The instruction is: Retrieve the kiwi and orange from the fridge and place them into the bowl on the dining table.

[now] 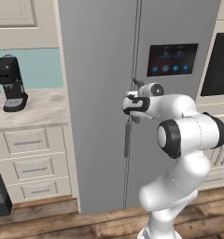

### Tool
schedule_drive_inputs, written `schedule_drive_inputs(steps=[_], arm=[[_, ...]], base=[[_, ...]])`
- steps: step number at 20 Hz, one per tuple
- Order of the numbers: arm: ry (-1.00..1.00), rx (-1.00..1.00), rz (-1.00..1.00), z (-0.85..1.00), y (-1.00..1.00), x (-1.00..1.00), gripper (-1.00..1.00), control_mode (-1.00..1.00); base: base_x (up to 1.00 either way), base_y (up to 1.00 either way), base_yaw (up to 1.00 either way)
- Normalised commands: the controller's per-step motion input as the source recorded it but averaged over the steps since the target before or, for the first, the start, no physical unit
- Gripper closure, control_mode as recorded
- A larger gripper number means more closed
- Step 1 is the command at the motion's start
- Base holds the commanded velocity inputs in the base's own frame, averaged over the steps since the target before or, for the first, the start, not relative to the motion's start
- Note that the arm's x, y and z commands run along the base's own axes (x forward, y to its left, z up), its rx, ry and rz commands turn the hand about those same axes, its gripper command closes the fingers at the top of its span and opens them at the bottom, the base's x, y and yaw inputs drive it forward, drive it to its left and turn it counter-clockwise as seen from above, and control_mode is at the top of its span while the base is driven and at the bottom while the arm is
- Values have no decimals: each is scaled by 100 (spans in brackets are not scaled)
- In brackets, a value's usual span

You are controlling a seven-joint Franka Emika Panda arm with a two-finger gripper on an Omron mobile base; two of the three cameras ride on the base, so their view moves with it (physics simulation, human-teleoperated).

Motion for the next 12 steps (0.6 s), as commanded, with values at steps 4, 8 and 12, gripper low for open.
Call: schedule_drive_inputs(steps=[4, 8, 12], arm=[[0, 0, 7, 9, -25, -98, 100, -100], [0, 0, 2, 11, -52, -100, 100, -100], [1, 6, -1, 12, -96, -100, 100, -100]], base=[[0, 0, 0], [0, 0, 0], [0, 0, 0]])
